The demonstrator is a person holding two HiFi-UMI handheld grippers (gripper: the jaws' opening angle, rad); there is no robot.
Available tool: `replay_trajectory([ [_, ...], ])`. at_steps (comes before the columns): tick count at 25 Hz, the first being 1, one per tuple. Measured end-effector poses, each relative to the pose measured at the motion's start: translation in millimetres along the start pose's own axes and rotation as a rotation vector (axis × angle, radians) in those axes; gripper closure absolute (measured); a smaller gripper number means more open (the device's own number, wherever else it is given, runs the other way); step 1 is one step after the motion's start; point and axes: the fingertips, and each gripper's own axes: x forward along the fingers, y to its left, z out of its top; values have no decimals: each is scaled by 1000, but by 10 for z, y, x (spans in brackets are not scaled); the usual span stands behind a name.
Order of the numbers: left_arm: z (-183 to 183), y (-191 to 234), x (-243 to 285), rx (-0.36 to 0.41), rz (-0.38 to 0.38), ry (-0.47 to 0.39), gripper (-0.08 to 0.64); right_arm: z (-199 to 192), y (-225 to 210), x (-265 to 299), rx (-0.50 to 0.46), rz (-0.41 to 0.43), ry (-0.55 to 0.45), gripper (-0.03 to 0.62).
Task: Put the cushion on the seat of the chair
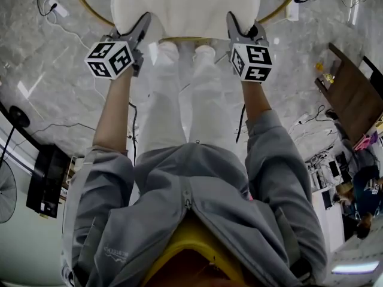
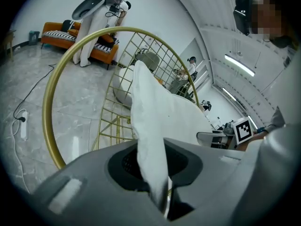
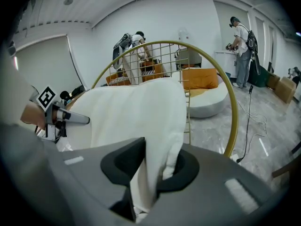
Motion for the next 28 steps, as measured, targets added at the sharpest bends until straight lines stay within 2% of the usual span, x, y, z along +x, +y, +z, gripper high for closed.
replay_trajectory([
  [9,-183,139,306,-31,32,83,486,-210,-186,246,26,-13,102,505],
  [14,-208,284,441,-41,77,145,468,-246,-257,359,14,-15,143,499],
  [16,-223,384,470,-36,123,179,436,-273,-291,401,10,-33,166,489],
  [18,-246,470,483,-22,171,219,373,-301,-336,433,11,-68,186,472],
  [20,-245,531,480,-18,217,244,315,-311,-401,450,18,-124,204,430],
  [22,-223,575,455,-14,279,249,207,-326,-481,446,24,-192,231,328],
  [23,-204,595,424,-1,320,247,151,-329,-517,431,23,-223,241,247],
  [24,-186,613,386,14,359,242,149,-320,-548,406,18,-252,243,218],
  [26,-183,642,303,35,421,229,94,-273,-599,342,-3,-300,225,218],
  [28,-192,666,199,56,469,213,89,-238,-637,280,-18,-331,199,218],
])
